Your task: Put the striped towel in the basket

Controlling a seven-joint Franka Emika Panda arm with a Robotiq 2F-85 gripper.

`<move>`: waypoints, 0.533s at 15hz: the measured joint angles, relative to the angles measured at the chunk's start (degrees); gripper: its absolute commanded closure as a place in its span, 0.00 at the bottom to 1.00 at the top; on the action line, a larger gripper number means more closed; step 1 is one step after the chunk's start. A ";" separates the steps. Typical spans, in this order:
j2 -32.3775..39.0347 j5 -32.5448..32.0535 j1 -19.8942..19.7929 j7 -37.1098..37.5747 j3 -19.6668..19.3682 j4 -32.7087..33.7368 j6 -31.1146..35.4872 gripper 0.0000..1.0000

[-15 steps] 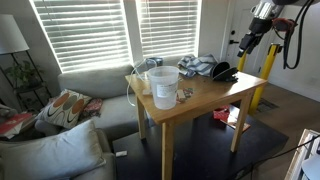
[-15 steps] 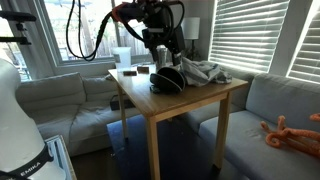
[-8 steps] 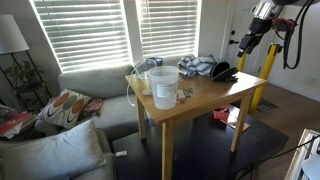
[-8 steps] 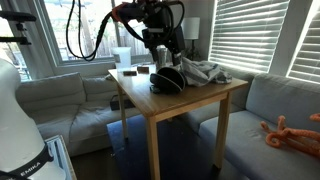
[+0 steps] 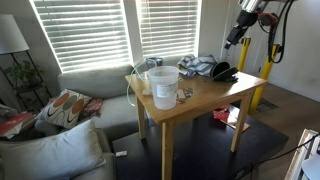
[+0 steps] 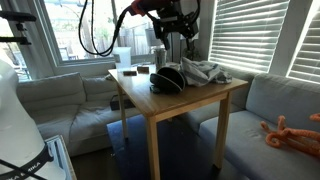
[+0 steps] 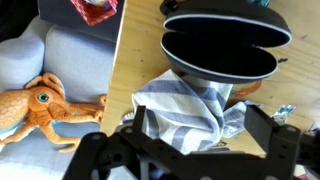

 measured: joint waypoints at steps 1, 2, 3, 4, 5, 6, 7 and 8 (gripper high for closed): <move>1.56 0.60 1.13 -0.77 0.08 1.55 0.14 0.00; 3.22 1.08 2.18 -1.51 0.23 3.03 0.27 0.00; 4.96 1.37 3.03 -2.08 0.45 4.42 0.51 0.00; 6.81 1.38 3.51 -2.31 0.90 5.65 1.31 0.00; 8.83 1.37 3.67 -2.58 1.51 6.78 2.37 0.00; 10.87 1.34 3.72 -2.86 2.13 7.85 3.22 0.00; 12.95 1.25 3.72 -3.02 2.76 8.91 4.01 0.00; 14.95 1.24 3.72 -3.14 3.35 9.87 4.73 0.00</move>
